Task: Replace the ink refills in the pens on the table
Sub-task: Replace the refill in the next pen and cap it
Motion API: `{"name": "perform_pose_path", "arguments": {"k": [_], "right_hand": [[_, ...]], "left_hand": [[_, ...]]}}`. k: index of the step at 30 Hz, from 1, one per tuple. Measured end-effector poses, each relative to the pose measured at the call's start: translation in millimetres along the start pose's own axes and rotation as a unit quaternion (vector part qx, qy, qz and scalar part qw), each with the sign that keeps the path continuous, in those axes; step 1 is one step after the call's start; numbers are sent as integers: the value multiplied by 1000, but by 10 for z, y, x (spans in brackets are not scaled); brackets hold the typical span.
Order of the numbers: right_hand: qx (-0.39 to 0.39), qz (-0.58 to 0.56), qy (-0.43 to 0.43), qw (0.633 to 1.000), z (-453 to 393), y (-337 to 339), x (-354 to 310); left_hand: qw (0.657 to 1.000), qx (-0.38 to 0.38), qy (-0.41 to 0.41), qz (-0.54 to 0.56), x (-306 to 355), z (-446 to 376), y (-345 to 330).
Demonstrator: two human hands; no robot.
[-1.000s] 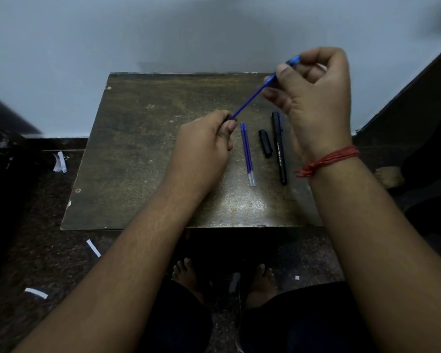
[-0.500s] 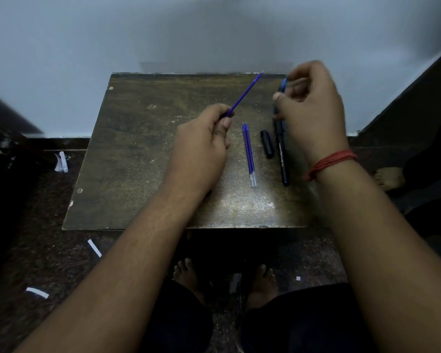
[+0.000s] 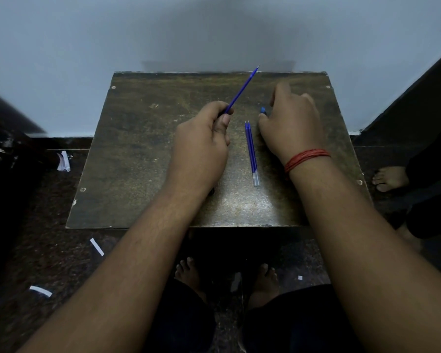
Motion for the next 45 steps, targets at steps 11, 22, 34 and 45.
{"name": "perform_pose_path", "arguments": {"k": [11,22,34,45], "right_hand": [[1,-305,-69,950,-33,308,-158],[-84,-512,-77,851,205,75,-349],[97,-636,-128,755,-71,441,71],[-106,-109,-96,984,-142,552,578]], "left_hand": [[1000,-3,10,-2,10,1,15],[1000,-7,-12,-20,31,0,9],[999,-20,-18,-26,31,18,-16],[999,-25,-12,-28,39,31,-35]]}}
Point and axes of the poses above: each hand's wrist, its own z-axis away from the middle knuckle, its own y-axis out of the back of the hand, x = y × z, the point moved 2 cm from there along -z, towards the middle knuckle, and after that the axes turned 4 degrees about -z, right-handed, at the moved point
